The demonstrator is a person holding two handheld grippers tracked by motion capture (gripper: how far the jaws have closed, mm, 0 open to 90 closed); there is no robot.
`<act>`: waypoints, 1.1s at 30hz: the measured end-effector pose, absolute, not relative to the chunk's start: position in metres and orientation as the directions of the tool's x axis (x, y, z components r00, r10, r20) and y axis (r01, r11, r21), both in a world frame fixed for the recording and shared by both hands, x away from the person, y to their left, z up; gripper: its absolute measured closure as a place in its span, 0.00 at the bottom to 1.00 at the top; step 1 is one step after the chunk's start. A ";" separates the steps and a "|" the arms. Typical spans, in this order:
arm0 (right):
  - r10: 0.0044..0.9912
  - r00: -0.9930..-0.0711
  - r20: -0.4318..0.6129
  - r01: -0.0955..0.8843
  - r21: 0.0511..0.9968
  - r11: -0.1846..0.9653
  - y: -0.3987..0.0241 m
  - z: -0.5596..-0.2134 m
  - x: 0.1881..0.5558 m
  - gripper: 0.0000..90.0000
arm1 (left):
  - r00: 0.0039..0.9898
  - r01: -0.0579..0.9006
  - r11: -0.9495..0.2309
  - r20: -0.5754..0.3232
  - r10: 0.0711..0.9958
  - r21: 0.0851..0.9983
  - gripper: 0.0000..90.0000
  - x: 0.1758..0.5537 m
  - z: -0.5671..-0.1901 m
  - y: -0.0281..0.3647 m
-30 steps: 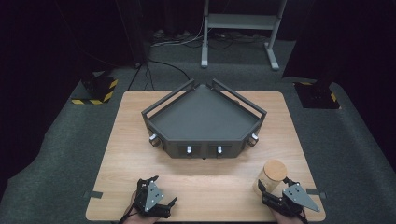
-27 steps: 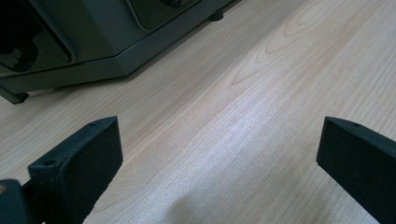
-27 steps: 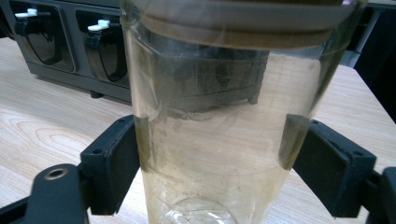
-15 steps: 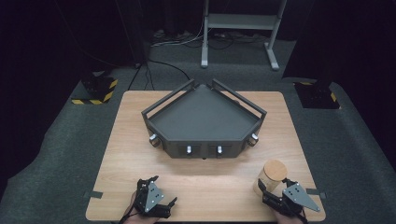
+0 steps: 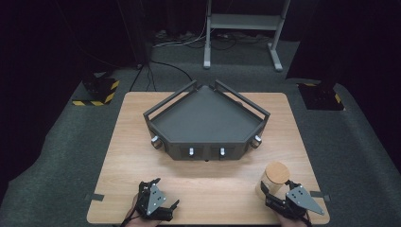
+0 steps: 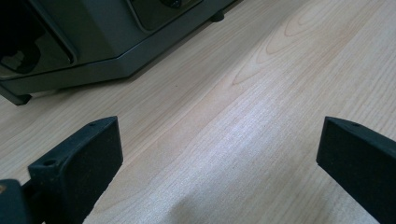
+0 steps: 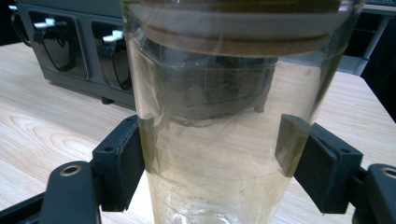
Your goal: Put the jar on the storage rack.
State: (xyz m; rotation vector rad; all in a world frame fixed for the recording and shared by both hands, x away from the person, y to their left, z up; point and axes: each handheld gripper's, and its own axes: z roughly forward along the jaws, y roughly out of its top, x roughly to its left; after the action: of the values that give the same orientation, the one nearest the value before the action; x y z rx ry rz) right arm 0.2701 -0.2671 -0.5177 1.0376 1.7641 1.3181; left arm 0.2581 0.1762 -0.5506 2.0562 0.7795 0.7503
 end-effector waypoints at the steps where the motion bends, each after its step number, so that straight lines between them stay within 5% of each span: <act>1: 0.895 -0.441 -0.061 0.191 0.968 0.160 -0.266 -0.516 0.270 0.27 | 0.635 0.265 -0.493 0.234 0.736 0.829 0.01 0.258 -0.551 0.176; 33: 0.863 -0.503 -0.047 0.132 0.983 0.130 -0.226 -0.465 0.287 0.27 | 0.630 0.268 -0.486 0.231 0.742 0.832 0.01 0.258 -0.550 0.177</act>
State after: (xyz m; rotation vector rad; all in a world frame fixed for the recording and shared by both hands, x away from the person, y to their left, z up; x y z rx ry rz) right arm 0.2871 -0.2257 -0.4654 0.9644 1.7562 1.4256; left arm 0.2581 0.1768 -0.5505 2.0480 0.7891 0.7505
